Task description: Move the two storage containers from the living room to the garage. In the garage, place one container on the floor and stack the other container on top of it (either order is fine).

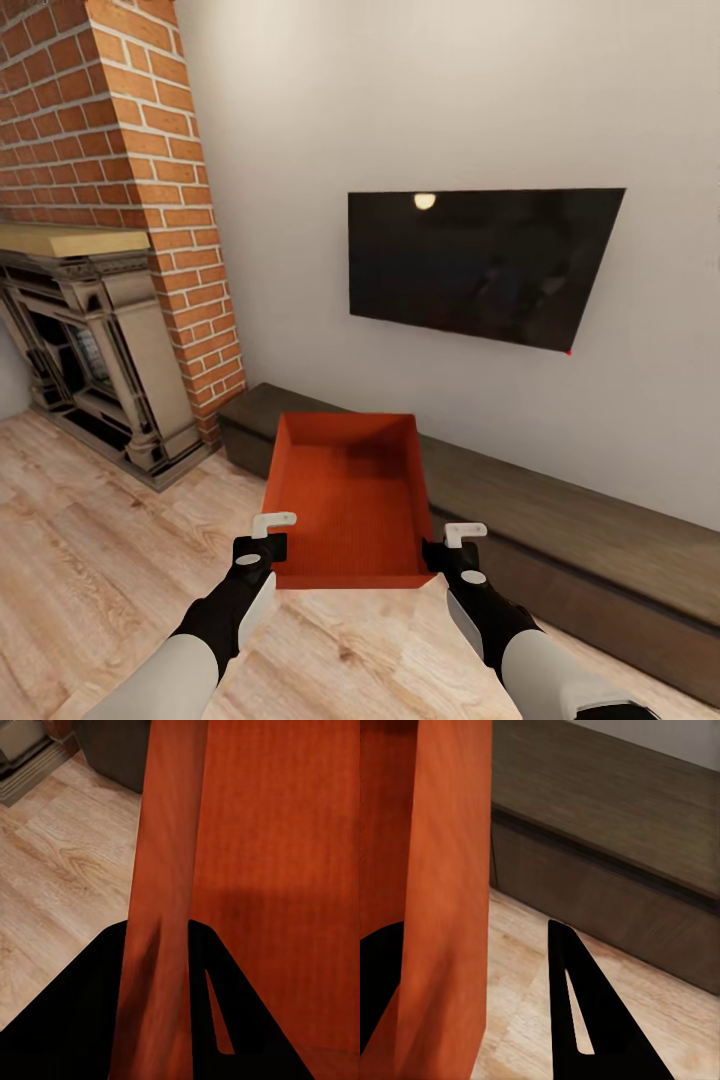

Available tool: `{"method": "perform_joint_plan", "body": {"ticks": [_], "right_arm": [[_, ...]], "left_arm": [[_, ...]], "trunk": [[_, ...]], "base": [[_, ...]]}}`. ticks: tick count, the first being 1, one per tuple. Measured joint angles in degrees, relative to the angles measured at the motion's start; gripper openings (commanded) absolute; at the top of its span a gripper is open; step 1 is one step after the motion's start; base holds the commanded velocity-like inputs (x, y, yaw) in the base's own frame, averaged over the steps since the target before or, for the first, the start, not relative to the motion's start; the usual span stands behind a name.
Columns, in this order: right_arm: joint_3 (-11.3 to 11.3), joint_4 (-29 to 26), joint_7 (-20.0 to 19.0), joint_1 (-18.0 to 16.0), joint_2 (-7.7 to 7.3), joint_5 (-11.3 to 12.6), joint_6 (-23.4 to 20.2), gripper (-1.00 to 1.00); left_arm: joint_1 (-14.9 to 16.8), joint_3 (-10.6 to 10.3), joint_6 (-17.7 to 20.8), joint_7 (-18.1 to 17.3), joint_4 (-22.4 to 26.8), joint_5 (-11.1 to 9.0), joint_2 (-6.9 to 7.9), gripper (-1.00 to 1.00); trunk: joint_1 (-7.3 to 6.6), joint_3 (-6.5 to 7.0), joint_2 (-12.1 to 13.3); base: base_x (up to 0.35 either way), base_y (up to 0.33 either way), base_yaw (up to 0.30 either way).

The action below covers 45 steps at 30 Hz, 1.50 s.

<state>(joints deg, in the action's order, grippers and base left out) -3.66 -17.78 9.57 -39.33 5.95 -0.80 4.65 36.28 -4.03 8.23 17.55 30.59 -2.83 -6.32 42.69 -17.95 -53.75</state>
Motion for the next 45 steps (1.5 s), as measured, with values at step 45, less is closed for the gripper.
{"method": "perform_joint_plan", "body": {"ticks": [45], "right_arm": [[0.1,0.0,0.0,0.0,-0.03,0.0,0.0,-1.00]], "left_arm": [[0.0,0.0,0.0,0.0,0.0,0.0,0.00,-1.00]], "trunk": [[0.00,3.89,0.0]], "base": [[0.000,0.000,0.000]]}}
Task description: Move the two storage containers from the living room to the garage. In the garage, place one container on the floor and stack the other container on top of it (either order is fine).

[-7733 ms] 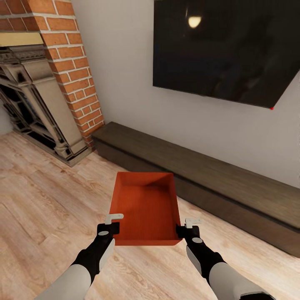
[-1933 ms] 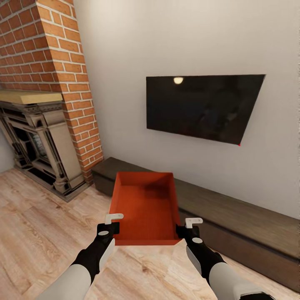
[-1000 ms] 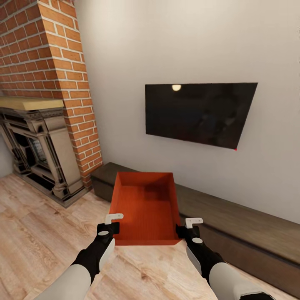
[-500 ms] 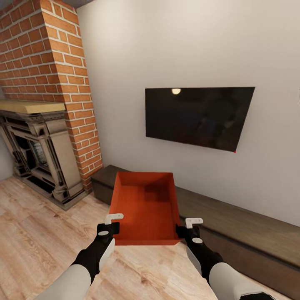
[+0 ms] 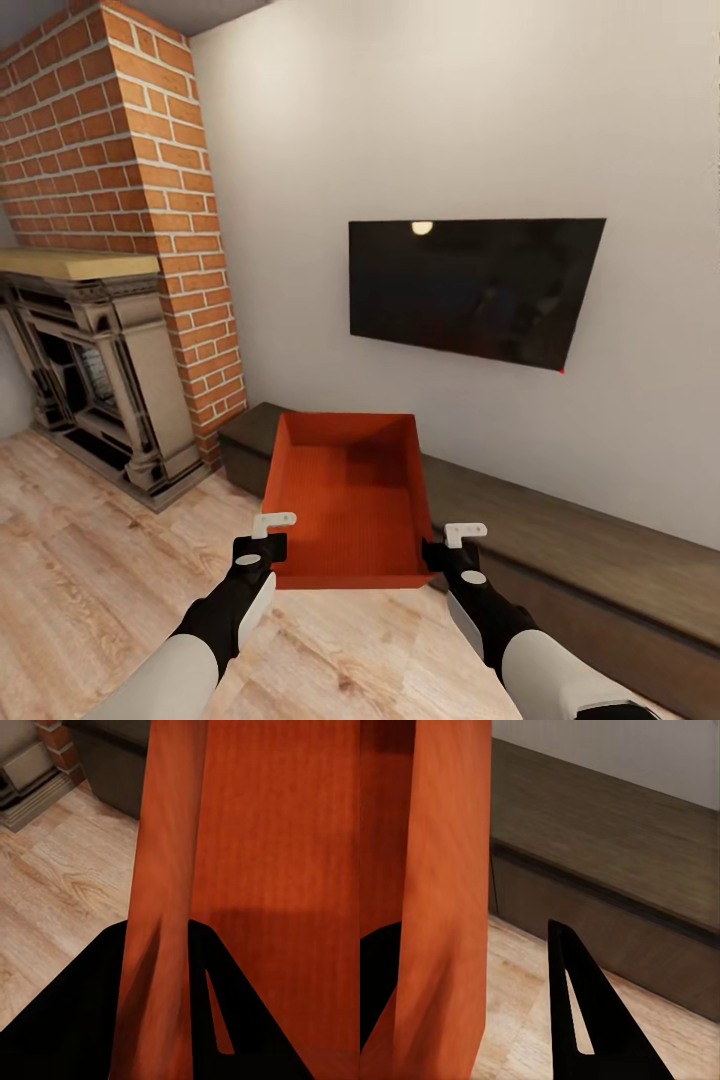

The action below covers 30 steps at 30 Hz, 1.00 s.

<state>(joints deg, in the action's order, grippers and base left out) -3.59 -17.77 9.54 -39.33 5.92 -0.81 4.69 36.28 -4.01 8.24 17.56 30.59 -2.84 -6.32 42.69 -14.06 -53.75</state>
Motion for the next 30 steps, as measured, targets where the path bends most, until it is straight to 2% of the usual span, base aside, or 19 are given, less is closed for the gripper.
{"method": "perform_joint_plan", "body": {"ticks": [30], "right_arm": [[0.0,0.0,0.0,0.0,0.00,0.0,0.0,-1.00]], "left_arm": [[0.0,0.0,0.0,0.0,0.0,0.0,0.00,-1.00]], "trunk": [[0.00,2.60,0.0]], "base": [[0.000,0.000,0.000]]}}
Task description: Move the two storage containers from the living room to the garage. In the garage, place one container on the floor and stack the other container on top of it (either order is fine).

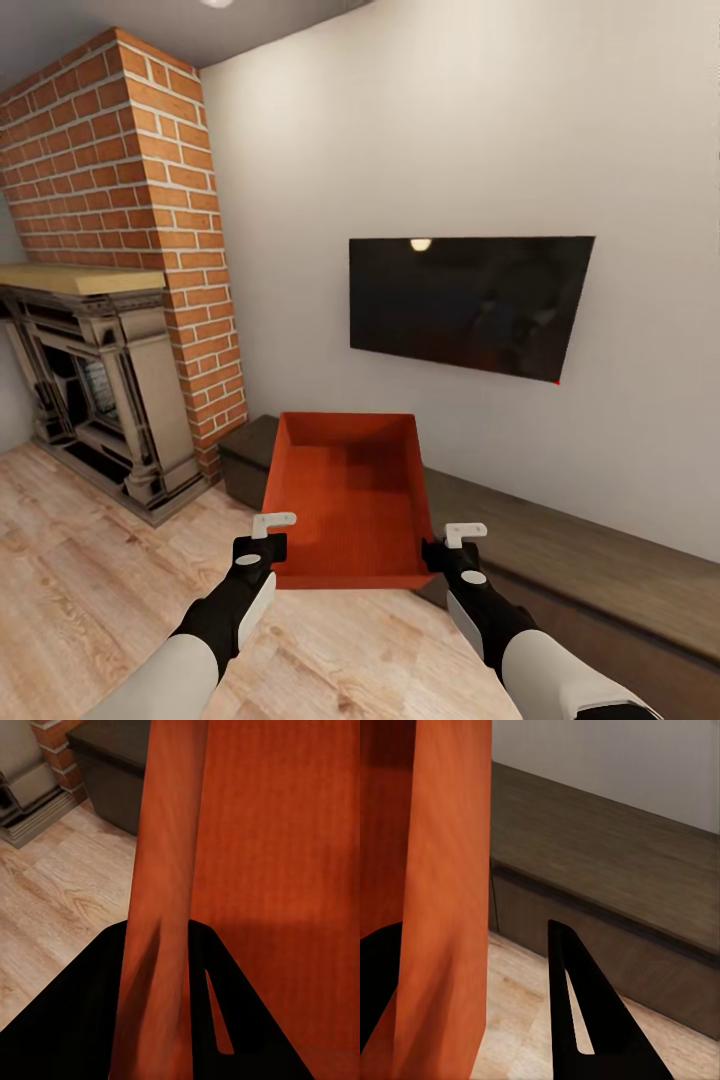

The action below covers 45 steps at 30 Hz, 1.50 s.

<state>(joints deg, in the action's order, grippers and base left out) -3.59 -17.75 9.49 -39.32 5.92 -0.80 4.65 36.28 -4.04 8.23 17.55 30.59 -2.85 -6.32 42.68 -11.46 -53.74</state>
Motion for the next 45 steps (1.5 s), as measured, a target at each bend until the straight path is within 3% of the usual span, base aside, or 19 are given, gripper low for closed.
{"method": "perform_joint_plan", "body": {"ticks": [33,45], "right_arm": [[0.0,0.0,0.0,0.0,0.09,0.0,0.0,-1.00],[0.0,0.0,0.1,0.0,0.12,-0.3,0.2,-1.00]], "left_arm": [[0.0,0.0,0.0,0.0,0.0,-0.1,0.00,-1.00],[0.0,0.0,0.0,0.0,0.0,-0.2,-0.01,-1.00]], "trunk": [[0.00,2.86,0.0],[0.00,2.91,0.0]], "base": [[0.000,0.000,0.000],[0.000,0.000,0.000]]}}
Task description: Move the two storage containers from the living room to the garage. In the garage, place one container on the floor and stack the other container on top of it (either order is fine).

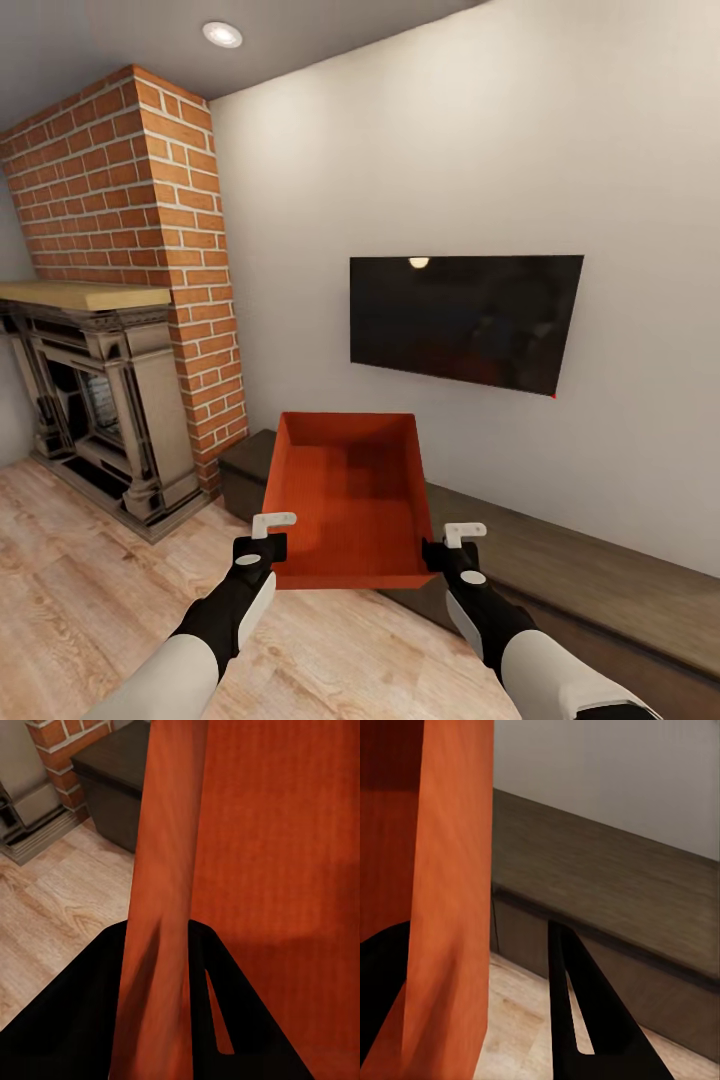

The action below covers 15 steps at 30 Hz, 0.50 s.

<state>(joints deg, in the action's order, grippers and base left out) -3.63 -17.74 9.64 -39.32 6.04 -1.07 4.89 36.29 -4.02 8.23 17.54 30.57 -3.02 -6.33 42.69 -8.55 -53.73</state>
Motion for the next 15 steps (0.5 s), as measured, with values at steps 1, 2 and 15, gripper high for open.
{"method": "perform_joint_plan", "body": {"ticks": [1,2,15], "right_arm": [[0.0,0.0,0.0,0.0,0.02,0.0,0.0,-1.00],[0.0,0.0,0.0,0.0,0.02,0.0,-0.1,-1.00],[0.0,0.0,-0.1,0.0,0.02,0.2,-0.1,-1.00]], "left_arm": [[0.0,0.0,0.0,0.0,0.0,0.0,0.00,-1.00],[0.0,0.0,0.0,0.0,0.0,0.0,0.00,-1.00],[0.0,0.0,0.0,0.0,0.0,-0.1,0.01,-1.00]], "trunk": [[0.00,0.00,0.0],[0.00,0.00,0.0],[-1.10,0.90,2.0]], "base": [[0.000,0.000,0.000],[0.000,0.000,0.000],[0.000,0.000,0.011]]}}
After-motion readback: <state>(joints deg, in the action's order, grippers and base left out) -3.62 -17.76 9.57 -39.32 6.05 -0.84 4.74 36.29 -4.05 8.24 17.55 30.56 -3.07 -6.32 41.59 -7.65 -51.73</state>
